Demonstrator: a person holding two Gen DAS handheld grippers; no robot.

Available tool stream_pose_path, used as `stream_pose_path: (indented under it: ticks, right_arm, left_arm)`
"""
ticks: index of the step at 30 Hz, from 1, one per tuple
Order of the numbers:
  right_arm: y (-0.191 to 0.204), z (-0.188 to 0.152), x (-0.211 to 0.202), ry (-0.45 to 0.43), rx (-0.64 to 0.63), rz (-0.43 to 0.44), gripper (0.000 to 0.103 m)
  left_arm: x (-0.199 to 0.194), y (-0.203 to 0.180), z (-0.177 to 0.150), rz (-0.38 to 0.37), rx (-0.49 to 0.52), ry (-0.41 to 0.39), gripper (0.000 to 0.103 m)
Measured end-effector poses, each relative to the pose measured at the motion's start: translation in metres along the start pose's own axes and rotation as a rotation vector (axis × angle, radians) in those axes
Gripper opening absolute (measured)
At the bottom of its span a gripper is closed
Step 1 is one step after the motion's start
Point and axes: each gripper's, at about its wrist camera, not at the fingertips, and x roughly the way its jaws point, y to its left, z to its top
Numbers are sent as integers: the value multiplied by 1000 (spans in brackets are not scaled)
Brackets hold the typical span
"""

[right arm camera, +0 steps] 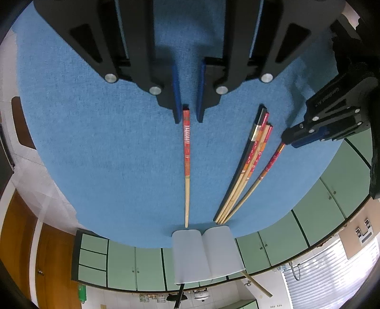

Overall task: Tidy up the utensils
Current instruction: 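Close the left gripper on another red-patterned chopstick while the right gripper holds its chopstick, then lift both chopsticks and lower them into the white holder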

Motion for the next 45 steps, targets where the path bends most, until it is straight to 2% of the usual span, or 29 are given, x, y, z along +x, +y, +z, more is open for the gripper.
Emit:
stream_pose_path:
  ticks: [2,16,25,38,45]
  right_arm:
    - [-2,0,0,-1,11,-1,7]
    - [-1,2,-1,-10,14,6,5]
    - [-2,14,-31,-69,8,36,5]
    - [1,82,-102,-226,-19,71,5]
    - [2,129,-134,-282,-30,111,5]
  left_arm:
    - [0,-2,-1,-3,-1,1,6]
    - [-7,0,1,2,-21,-11,6]
    - [-55,3,20,13,-7,-112,6]
    - [-126,11,83,4,15,-331,6]
    - [-144,13,117,-36,16,-394,6]
